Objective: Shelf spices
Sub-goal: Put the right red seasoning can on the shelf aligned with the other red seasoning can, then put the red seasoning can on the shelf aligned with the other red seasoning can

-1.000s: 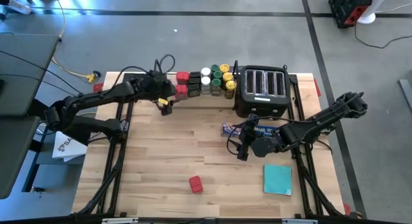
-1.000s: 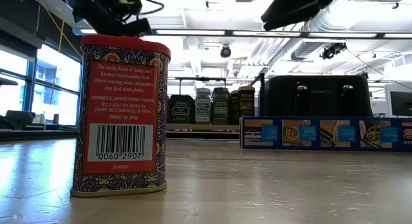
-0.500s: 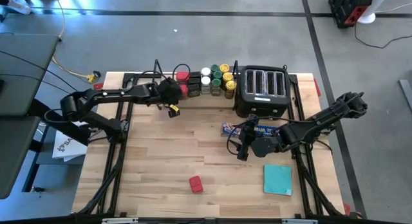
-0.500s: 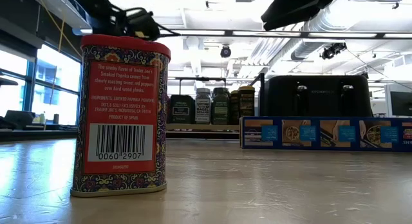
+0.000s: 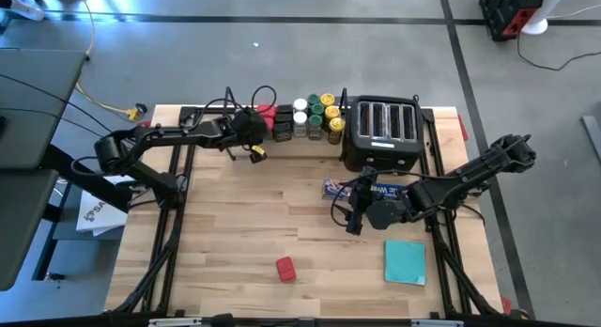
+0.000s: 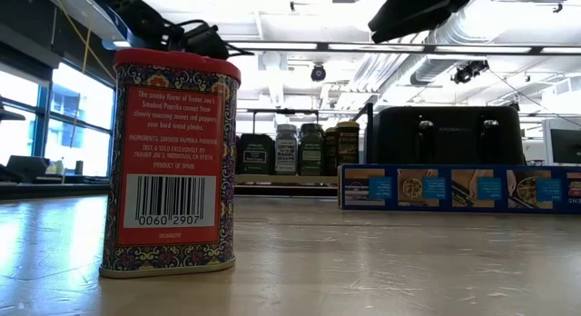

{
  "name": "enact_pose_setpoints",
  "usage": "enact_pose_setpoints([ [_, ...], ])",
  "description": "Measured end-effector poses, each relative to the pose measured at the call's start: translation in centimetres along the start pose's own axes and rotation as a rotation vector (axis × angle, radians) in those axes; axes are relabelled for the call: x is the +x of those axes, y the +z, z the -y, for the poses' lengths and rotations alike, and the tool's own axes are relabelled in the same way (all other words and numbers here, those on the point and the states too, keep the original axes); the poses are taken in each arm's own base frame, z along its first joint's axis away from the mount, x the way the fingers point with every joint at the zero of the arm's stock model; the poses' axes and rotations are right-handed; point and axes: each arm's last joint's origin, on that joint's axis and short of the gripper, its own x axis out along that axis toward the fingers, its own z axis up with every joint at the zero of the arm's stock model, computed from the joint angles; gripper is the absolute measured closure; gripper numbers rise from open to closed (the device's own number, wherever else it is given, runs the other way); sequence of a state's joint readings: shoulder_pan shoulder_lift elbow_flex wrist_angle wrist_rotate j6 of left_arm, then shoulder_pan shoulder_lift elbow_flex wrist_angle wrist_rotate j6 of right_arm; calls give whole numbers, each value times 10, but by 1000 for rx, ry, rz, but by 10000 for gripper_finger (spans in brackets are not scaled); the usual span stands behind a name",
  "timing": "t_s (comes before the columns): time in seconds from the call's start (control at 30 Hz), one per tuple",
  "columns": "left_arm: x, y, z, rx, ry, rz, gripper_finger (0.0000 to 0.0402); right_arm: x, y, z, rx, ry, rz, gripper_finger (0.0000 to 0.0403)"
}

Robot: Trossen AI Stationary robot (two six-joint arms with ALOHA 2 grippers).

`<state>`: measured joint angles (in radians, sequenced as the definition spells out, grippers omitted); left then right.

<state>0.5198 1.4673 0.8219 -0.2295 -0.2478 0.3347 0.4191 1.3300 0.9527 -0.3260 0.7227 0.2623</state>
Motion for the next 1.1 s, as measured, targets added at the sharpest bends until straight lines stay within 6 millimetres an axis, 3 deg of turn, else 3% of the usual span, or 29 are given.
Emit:
enact_pose_setpoints([
  [0.27,-11,2,7,-18,-15,7,401,0,0,0,0,1,-1,126],
  [0.47,-52,3,32,-36,-67,21,399,0,0,0,-2,1,-2,126],
  [0.63,-100,10,78,-97,-217,159,399,0,0,0,12,1,-2,126],
  [0.9,-168,15,181,54,-514,493,401,0,0,0,16,0,-2,126],
  [1.1,-191,47,225,197,-722,432,400,0,0,0,1,1,1,126],
])
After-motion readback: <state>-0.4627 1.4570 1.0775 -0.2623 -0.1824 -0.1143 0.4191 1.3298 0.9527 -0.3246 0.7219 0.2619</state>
